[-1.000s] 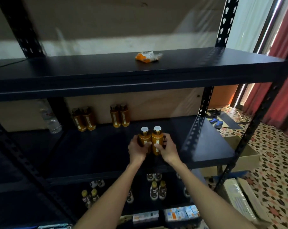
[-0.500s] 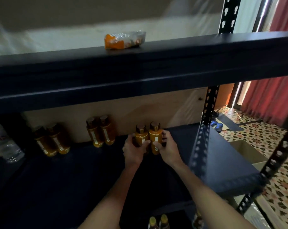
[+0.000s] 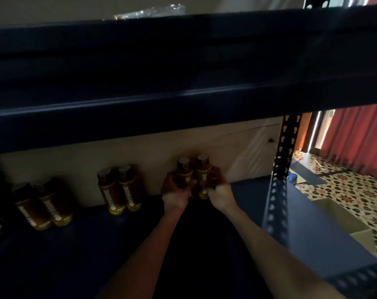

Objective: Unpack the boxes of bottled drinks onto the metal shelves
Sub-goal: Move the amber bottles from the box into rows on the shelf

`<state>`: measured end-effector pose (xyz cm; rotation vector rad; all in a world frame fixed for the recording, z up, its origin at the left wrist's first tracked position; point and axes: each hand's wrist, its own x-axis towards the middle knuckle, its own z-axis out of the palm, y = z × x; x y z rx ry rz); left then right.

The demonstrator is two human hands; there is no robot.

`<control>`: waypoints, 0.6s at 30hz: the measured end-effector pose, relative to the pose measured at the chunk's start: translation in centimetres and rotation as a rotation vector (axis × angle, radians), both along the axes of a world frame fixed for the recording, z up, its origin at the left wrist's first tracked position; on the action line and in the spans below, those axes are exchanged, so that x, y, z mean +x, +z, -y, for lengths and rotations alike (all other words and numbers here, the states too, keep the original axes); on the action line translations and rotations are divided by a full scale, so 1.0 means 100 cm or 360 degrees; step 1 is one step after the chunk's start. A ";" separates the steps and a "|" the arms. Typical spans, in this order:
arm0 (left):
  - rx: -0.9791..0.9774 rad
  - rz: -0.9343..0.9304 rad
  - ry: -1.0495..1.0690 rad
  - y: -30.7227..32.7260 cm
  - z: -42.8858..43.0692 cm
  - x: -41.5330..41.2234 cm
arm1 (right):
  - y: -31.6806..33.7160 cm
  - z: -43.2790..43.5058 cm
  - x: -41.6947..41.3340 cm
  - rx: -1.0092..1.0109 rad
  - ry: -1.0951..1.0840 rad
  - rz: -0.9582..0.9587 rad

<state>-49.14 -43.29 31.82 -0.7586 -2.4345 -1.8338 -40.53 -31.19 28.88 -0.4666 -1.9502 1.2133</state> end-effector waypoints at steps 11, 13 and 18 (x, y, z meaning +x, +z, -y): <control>0.0010 -0.0014 -0.0006 -0.008 -0.017 -0.010 | -0.004 -0.009 -0.009 -0.0348 0.0065 -0.0146; -0.0025 0.0006 -0.0027 -0.008 -0.015 -0.009 | 0.000 -0.006 -0.005 -0.0396 0.0116 -0.0071; -0.0239 0.0067 0.0043 -0.001 0.009 0.014 | 0.007 0.017 0.027 -0.0298 0.0002 0.0229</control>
